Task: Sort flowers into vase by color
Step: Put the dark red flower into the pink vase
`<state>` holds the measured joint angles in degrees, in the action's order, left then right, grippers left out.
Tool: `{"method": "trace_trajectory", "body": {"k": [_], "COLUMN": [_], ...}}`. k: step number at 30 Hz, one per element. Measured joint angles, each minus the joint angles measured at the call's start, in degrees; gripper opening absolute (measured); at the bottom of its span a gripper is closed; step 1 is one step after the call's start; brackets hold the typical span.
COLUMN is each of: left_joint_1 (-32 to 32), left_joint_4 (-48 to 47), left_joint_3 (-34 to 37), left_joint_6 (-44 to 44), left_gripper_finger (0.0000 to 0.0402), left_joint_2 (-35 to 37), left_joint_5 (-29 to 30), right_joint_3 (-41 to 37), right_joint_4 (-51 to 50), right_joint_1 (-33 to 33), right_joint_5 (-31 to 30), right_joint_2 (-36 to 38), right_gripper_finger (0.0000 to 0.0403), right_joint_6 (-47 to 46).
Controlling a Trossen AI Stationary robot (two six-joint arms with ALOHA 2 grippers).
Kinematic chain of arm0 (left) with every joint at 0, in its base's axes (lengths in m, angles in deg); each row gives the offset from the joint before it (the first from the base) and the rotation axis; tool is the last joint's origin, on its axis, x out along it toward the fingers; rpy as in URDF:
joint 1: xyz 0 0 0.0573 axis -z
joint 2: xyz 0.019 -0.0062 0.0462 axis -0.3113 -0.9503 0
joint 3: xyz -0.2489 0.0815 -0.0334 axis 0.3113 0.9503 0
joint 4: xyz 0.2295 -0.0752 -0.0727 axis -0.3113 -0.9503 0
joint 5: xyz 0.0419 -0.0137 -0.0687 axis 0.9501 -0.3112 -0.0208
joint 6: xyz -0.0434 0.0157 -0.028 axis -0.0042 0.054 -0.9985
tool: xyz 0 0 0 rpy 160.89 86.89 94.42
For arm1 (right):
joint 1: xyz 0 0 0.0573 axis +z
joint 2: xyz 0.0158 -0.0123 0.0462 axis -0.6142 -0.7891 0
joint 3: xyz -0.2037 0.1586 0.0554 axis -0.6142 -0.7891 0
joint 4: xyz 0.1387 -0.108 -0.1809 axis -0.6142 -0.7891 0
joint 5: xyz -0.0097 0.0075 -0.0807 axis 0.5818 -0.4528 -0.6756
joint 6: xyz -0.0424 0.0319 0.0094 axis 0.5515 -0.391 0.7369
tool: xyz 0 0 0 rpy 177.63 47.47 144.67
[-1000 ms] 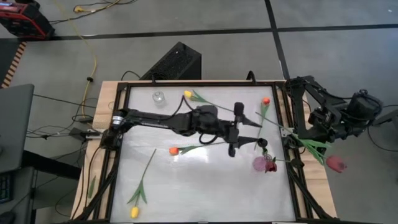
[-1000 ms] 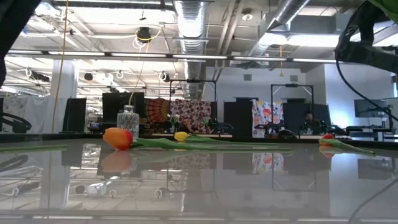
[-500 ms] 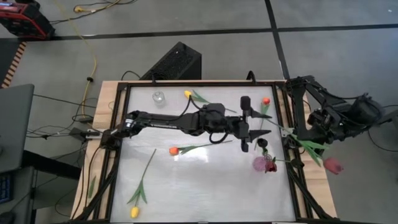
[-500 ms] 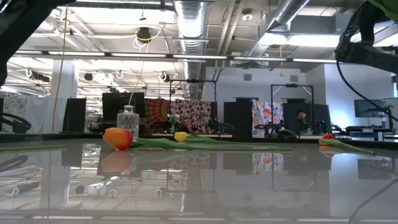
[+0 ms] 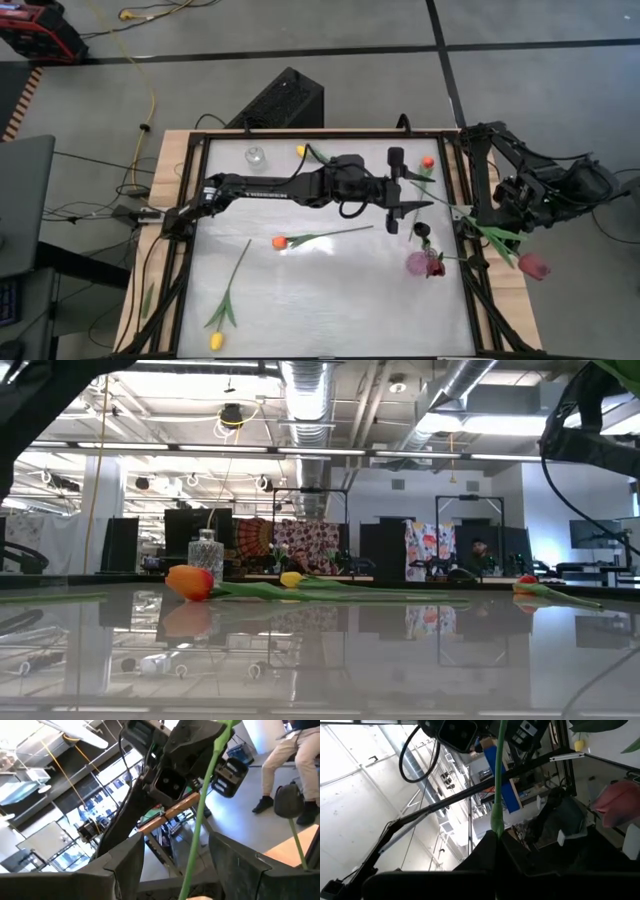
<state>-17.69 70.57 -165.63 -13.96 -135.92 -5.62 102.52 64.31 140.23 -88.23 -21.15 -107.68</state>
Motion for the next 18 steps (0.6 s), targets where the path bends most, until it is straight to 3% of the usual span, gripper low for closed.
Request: {"method": "trace_trajectory", "body": {"k": [18], "left_joint_1": [-0.95], "left_joint_4": [0.29], "left_joint_3": [0.01], "left_joint_6": [-2.47], "left_gripper_finger": [0.0200], "left_joint_2": [-2.27], "left_joint_5": [-1.28], "right_joint_3": [0.00], "right_joint_4": [-0.36], "right_joint_1": [0.41], "right_joint_5": [-0.10], "right_joint_2": [0.00], "right_gripper_finger": [0.0038], "right_joint_6": [1.34]}}
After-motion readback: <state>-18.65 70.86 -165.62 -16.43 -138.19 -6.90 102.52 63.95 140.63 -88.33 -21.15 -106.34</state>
